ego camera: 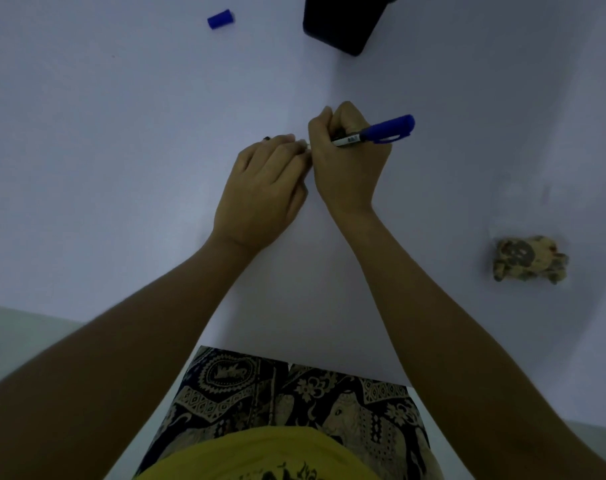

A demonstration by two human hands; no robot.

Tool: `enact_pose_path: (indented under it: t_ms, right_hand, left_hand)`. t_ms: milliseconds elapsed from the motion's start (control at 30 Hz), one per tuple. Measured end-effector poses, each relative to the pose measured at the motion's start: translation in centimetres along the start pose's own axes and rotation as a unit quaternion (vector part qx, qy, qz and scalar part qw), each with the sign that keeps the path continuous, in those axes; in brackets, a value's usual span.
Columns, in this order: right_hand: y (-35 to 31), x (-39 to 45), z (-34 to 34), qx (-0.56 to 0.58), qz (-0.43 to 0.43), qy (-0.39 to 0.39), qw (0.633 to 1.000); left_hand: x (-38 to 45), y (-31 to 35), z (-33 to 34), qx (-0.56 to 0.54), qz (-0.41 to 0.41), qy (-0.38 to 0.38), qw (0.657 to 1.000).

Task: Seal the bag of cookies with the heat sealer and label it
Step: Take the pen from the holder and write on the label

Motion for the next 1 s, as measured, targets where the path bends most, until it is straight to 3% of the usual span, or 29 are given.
enact_pose_path:
  t_ms: [1000]
  right_hand:
    - [0.44, 0.16, -0.28, -0.009, -0.002, 0.022, 1.0]
  left_hand:
    - [-0.12, -0.27, 0.4, -0.01, -0.009, -0.016, 1.0]
Point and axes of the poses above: each hand's wrist, its own x-axis towards the middle knuckle, its own z-axis out of the palm, y = z × x, the point moved 8 cm from there along x, towards the middle knuckle, and after that the axes turned 6 degrees about x, right-handed, at the moved point
